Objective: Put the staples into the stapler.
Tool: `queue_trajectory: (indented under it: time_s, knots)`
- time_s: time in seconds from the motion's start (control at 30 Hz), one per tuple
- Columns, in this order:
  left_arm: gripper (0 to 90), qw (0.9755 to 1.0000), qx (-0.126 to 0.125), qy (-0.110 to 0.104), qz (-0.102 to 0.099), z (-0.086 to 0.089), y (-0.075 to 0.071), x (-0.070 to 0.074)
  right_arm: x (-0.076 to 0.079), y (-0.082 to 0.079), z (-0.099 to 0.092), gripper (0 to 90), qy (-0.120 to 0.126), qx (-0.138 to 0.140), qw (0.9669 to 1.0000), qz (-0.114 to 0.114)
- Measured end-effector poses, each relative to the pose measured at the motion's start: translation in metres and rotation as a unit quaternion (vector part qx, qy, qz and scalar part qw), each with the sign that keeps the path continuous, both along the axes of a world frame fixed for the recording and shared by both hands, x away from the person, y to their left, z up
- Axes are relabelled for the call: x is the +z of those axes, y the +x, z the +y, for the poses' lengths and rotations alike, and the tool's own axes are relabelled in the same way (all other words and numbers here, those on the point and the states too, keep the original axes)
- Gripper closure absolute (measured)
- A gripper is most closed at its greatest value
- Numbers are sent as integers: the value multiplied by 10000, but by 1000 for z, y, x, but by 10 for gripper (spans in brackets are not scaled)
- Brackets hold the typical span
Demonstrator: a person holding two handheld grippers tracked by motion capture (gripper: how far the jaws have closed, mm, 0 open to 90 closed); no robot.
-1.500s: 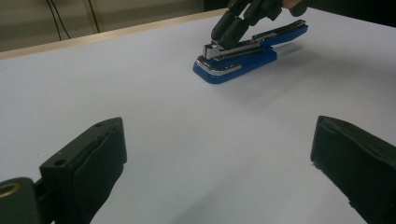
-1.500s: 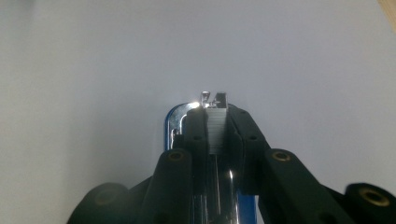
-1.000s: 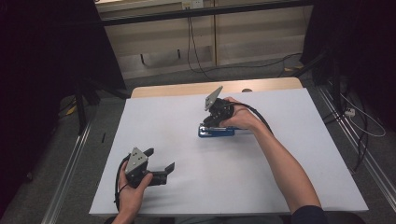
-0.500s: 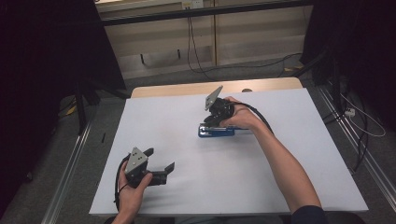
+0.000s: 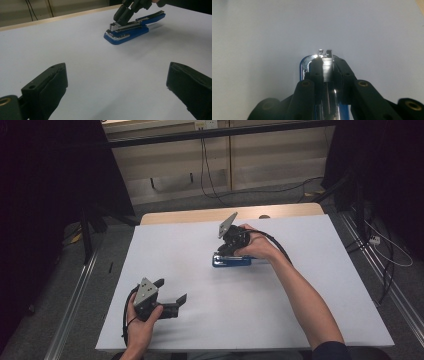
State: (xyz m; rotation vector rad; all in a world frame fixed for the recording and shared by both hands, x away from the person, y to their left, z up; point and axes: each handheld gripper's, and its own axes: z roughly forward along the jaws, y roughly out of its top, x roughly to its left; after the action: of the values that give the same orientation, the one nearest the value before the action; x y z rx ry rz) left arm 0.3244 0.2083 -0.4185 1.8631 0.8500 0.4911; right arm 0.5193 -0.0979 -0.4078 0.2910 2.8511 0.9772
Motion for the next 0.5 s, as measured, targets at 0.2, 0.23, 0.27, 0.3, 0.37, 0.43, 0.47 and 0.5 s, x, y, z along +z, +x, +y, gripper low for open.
queue_trajectory:
  time_s: [0.2,0.23,0.27,0.3,0.37,0.43,0.47,0.5]
  knots:
    - [36,10000,-12,7,-7,0,0,0,1,-1,0,785,-26,-53,10000,14]
    - [36,10000,-7,-3,-3,0,0,0,0,0,0,785,-3,-33,10000,4]
    - [36,10000,-10,-15,-13,0,0,0,0,0,0,785,-10,-19,10000,-8]
    - [36,10000,-15,-16,-11,0,0,0,-1,-1,1,786,-17,-33,10000,2]
    - [36,10000,-11,-21,-11,0,0,0,-1,0,1,785,-23,-36,10000,-1]
    - [36,10000,-12,-19,-10,0,0,0,-1,0,1,786,-6,-38,10000,12]
    - [36,10000,-2,-35,-10,0,0,0,-2,0,1,785,20,-31,10000,4]
    - [36,10000,0,-34,-12,0,0,0,-2,1,1,783,40,-40,10000,9]
